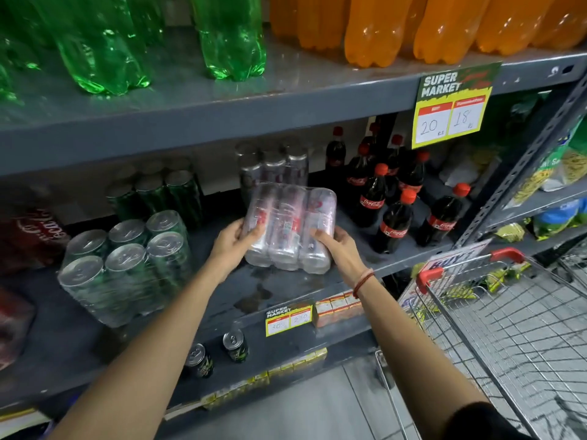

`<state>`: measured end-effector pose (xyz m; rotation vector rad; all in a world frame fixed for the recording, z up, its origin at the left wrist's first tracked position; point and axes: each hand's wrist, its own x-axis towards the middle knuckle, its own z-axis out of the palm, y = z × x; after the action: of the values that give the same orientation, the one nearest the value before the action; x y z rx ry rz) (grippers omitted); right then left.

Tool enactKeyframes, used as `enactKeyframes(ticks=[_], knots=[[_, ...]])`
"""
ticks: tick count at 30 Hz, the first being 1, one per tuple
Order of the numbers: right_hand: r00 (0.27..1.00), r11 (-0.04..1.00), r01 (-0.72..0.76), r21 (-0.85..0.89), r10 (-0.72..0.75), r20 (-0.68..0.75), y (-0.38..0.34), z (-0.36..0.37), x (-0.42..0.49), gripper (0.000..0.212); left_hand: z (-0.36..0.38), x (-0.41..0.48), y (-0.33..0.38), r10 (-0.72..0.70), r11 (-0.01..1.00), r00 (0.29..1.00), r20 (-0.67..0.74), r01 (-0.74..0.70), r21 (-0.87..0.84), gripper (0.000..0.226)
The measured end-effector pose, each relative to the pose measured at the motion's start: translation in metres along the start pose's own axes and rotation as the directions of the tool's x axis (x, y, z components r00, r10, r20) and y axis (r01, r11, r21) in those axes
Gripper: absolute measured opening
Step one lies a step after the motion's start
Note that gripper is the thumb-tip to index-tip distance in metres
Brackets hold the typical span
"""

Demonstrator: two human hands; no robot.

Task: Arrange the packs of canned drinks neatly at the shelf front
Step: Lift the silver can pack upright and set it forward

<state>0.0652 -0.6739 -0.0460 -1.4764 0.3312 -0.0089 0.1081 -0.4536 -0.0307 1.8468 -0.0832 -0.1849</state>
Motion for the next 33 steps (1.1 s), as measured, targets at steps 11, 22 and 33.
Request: enactKeyframes(ticks=[11, 22, 33], knots=[[0.931, 0.832, 0.364, -0.418, -0.312, 0.190, 0.019, 0.000, -0.006, 0.114, -0.004, -0.031, -0.039, 0.052, 0.997, 0.994, -0.092, -0.046, 0.057, 0.081], [0.988, 0.994, 0.106, -0.020, -0.103, 0.114, 0.000, -0.005, 0.015, 0.074, 0.066, -0.091, -0.026, 0.075, 0.992, 0.866, -0.494, -0.117, -0.054, 0.052], [0.985, 0.993, 0.114, -0.029, -0.109, 0.134, -0.014, 0.003, 0.012, 0.052, 0.107, -0.092, -0.008, -0.028, 0.940, 0.994, -0.108, -0.011, -0.340, 0.060]])
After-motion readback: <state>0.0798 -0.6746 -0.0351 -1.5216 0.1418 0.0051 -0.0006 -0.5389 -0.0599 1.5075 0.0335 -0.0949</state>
